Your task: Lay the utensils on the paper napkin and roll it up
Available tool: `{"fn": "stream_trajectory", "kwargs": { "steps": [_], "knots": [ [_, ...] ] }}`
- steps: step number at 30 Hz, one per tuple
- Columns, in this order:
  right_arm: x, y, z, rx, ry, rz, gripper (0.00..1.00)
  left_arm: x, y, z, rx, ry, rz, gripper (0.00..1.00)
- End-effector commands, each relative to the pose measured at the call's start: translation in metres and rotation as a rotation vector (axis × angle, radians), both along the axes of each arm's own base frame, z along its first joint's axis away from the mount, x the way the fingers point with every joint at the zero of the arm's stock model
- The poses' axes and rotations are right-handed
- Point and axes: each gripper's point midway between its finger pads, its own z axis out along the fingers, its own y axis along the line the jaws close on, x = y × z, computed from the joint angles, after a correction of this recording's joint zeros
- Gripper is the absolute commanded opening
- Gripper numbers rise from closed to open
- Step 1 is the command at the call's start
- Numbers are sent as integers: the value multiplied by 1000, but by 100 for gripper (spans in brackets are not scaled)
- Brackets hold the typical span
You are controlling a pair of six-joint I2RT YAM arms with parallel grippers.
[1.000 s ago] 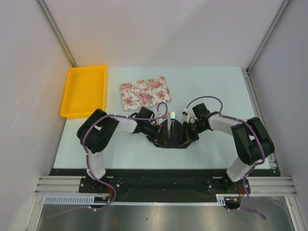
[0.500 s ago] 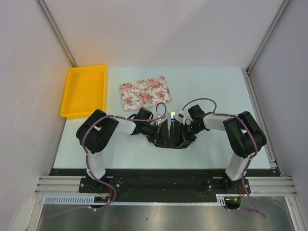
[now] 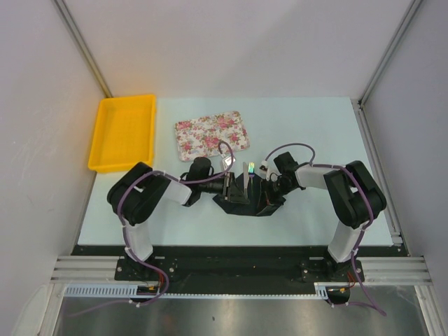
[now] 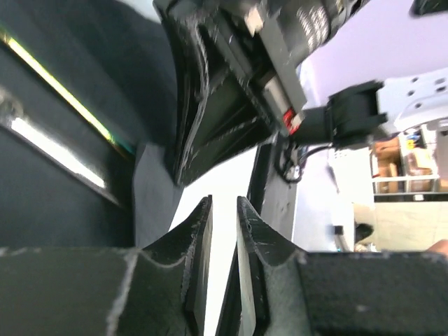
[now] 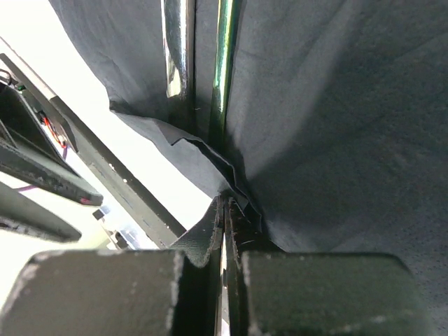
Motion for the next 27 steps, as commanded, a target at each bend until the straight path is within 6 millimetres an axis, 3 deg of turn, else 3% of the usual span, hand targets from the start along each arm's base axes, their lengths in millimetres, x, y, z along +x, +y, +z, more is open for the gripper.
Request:
{"fn": "stream_trajectory", "kwargs": {
  "steps": [1, 5, 17, 27],
  "knots": [
    [18, 3, 1, 12, -41, -18, 0, 6, -15, 15, -111, 43, 24, 25],
    [21, 1, 2, 15, -38, -31, 0, 9, -22, 13, -129, 52, 43, 25],
    [25, 1, 0, 19, -17, -47, 0, 26, -27, -20, -62, 127, 123, 18],
    [26, -1, -2, 16, -16, -54, 0, 29, -30, -28, -71, 168, 132, 15]
  ]
}}
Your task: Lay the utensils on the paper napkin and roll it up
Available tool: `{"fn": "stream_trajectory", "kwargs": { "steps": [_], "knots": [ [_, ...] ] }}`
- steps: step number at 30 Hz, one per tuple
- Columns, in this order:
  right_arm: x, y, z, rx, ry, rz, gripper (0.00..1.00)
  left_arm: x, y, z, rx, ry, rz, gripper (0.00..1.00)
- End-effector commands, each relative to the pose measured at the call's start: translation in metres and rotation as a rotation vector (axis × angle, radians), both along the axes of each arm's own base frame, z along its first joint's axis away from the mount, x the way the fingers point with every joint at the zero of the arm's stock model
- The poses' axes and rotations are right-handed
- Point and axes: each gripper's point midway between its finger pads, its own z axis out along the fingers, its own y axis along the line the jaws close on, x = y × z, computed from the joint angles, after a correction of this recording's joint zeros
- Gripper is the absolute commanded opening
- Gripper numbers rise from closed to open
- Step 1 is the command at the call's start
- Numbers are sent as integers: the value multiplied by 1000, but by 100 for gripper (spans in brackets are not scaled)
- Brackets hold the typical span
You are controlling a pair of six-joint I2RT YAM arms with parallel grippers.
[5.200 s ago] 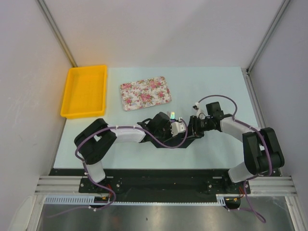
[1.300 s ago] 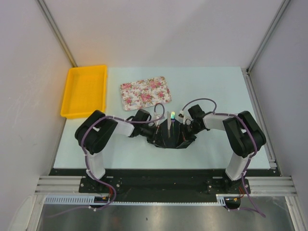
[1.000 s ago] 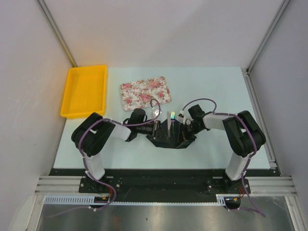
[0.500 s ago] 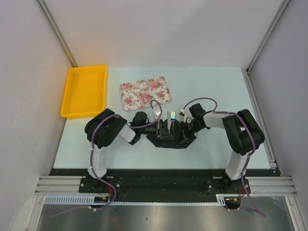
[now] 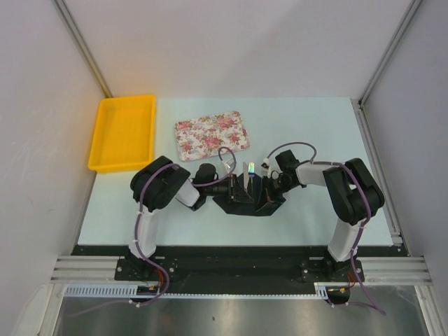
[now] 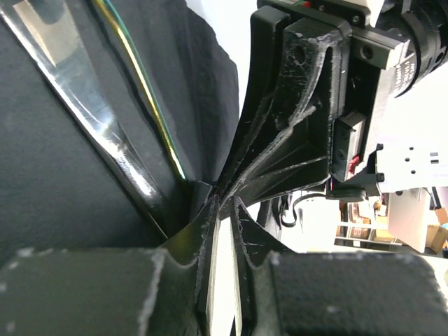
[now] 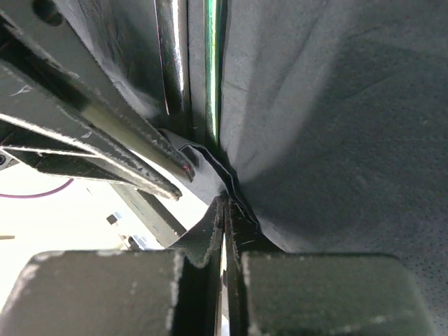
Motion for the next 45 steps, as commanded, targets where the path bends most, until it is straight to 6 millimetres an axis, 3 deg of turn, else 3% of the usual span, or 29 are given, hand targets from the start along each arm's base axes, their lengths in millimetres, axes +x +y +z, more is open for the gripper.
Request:
{"fn": "stream_trajectory", "kwargs": {
  "steps": [1, 9, 13, 19, 21, 23, 28, 37, 41, 45],
  "knots": [
    [14, 0, -1, -5, -39, -17, 0, 9, -7, 8, -37, -33, 5, 15],
    [21, -6, 16, 2, -58, -45, 0, 10, -1, -14, 13, 28, 31, 11],
    [33, -20, 31, 8, -67, -105, 8, 10, 2, -18, 32, 29, 35, 10],
    [48, -62, 47, -58, -95, -220, 34, 11, 3, -19, 37, 28, 36, 10],
    [46, -77, 46, -98, -96, -241, 49, 10, 2, -19, 36, 25, 34, 10],
    [41, -91, 37, -159, -87, -255, 61, 10, 2, -20, 37, 27, 32, 10],
    [37, -114, 13, -274, -62, -281, 70, 12, 3, -19, 35, 21, 36, 10],
    [41, -82, -15, -170, 34, -242, 68, 15, 5, -18, 38, 13, 40, 10],
    [43, -59, -6, -44, 58, -220, 65, 15, 6, -20, 45, 13, 42, 10],
    [45, -33, 19, 131, 62, -194, 62, 16, 5, -19, 45, 15, 39, 10]
  ]
}}
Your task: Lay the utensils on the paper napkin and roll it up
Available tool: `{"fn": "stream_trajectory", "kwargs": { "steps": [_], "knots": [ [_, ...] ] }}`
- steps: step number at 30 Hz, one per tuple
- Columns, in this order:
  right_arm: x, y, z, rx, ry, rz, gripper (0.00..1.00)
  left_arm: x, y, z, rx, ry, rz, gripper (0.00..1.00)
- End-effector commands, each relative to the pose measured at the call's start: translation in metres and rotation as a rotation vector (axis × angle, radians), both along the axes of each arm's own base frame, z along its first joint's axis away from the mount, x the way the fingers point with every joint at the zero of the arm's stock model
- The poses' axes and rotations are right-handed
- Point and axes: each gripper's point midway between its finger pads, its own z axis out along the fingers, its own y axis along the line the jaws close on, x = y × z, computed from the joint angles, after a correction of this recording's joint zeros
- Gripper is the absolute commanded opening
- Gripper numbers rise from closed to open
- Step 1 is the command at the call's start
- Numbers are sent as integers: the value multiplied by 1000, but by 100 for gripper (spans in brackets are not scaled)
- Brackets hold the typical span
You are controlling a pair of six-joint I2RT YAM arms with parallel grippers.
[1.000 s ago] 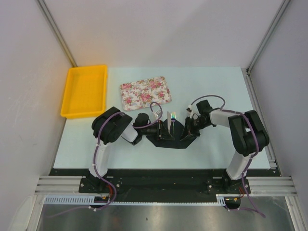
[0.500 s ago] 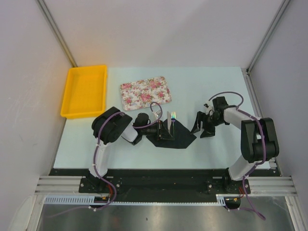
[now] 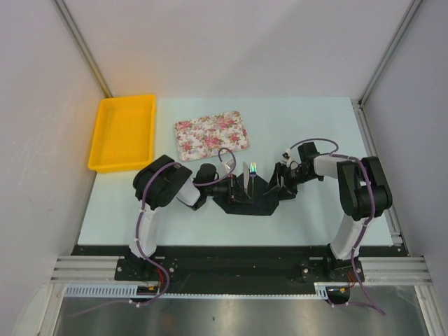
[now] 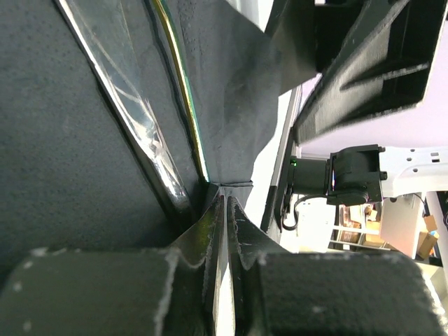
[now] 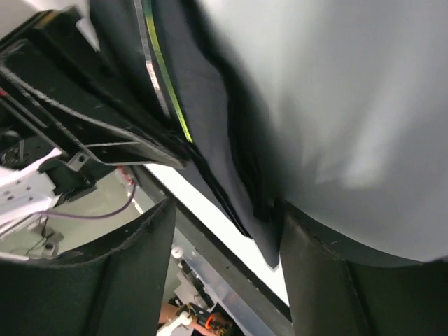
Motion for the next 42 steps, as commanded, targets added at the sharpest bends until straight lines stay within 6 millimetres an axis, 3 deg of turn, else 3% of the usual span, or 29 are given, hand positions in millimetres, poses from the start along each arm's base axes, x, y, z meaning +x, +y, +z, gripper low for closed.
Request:
{"fn": "stream_trajectory", "kwargs": {
  "steps": [1, 6, 14, 19, 25, 34, 42],
  "knots": [
    [1, 22, 6, 132, -7, 11, 62, 10, 3, -6, 23, -35, 17, 10],
    [-9, 37, 37, 265, -29, 46, 58, 9, 4, -5, 24, -39, 17, 10],
    [-23, 18, 24, 125, -10, 29, 52, 10, 5, -3, 22, -42, 22, 10],
    [-24, 15, 21, 79, -25, 46, 35, 9, 6, -2, 19, -42, 23, 10],
    [-14, 33, 26, 95, -45, 76, 13, 11, 5, -1, 17, -47, 27, 10],
    [-11, 63, 23, 111, -21, 109, 11, 12, 5, 3, 14, -53, 27, 9],
    [-12, 73, 12, 103, 12, 114, 10, 11, 5, 8, 4, -60, 26, 9]
  ]
}}
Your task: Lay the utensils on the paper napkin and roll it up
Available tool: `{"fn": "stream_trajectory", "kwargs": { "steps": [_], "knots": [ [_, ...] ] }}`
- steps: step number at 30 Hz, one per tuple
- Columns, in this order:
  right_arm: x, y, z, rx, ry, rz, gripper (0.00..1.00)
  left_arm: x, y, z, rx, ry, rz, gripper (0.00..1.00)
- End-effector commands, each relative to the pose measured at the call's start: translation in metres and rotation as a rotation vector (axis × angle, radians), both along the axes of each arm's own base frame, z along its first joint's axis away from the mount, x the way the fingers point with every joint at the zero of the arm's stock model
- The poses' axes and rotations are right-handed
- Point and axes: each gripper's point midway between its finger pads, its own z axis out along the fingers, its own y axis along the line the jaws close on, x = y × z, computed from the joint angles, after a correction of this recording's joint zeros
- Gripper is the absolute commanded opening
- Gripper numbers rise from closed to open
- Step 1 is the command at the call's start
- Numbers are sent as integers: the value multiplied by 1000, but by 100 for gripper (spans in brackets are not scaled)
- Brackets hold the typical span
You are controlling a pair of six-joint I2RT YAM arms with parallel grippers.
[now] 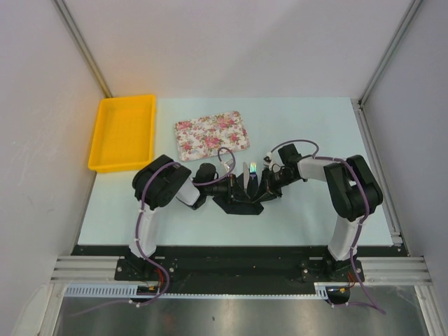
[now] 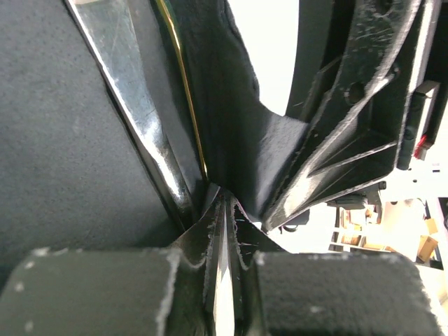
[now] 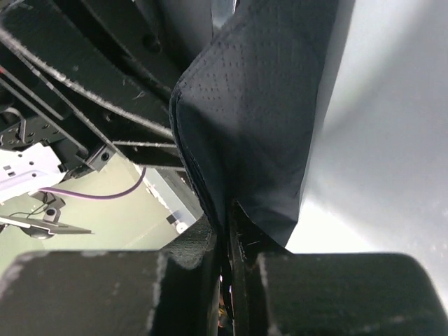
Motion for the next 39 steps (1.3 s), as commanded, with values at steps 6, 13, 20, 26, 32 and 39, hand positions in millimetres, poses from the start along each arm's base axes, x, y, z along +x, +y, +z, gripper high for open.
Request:
{"fn": "stream_trajectory", "kwargs": {
  "steps": [6, 13, 20, 26, 32, 39],
  "knots": [
    [15, 7, -3, -11, -20, -17, 9, 7, 7, 30, -27, -109, 8, 14],
    [19, 9, -2, -14, -34, -22, 8, -1, 25, 42, -6, -115, 3, 18],
    [20, 15, -1, -13, -44, -12, 8, -17, 41, 22, 86, -80, -36, 18],
    [19, 20, 0, -11, -46, -5, 8, -16, 43, 8, 124, -61, -30, 14],
    [20, 25, 3, -8, -51, -3, 7, -10, 42, -1, 163, -51, -24, 9],
    [20, 34, 0, -3, -38, 1, 6, -9, 43, -6, 186, -49, -27, 5]
  ]
}}
